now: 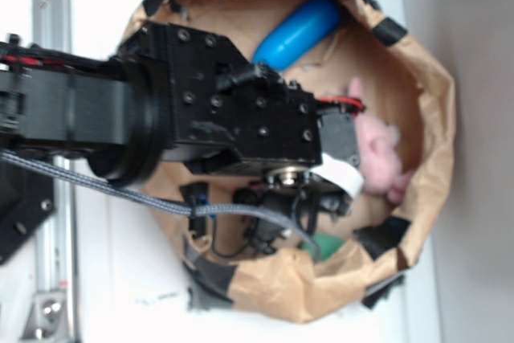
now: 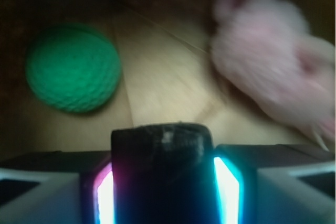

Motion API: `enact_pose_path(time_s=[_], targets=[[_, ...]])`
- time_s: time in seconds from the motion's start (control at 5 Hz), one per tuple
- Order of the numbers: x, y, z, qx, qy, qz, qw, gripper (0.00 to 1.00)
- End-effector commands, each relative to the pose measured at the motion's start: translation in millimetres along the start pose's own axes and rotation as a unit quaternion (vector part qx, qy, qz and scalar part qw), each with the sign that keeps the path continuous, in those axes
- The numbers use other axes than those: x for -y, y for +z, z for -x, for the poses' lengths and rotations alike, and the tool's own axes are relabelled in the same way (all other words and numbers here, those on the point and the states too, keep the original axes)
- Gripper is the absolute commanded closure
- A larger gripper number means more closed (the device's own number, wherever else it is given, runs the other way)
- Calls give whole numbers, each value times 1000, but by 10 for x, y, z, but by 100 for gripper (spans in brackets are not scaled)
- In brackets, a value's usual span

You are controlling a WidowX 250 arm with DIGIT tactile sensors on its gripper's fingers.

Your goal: Grab the black box.

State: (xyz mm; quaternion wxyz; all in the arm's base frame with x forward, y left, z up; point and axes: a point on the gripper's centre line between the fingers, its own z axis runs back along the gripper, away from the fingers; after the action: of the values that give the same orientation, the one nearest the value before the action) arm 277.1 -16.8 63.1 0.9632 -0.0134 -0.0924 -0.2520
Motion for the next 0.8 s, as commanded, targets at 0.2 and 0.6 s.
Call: enact_pose_path(time_s=[0.2, 0.6], targets=[[-408, 1157, 343, -56, 332, -10, 942, 100], [-223, 1422, 256, -17, 347, -41, 937, 100]])
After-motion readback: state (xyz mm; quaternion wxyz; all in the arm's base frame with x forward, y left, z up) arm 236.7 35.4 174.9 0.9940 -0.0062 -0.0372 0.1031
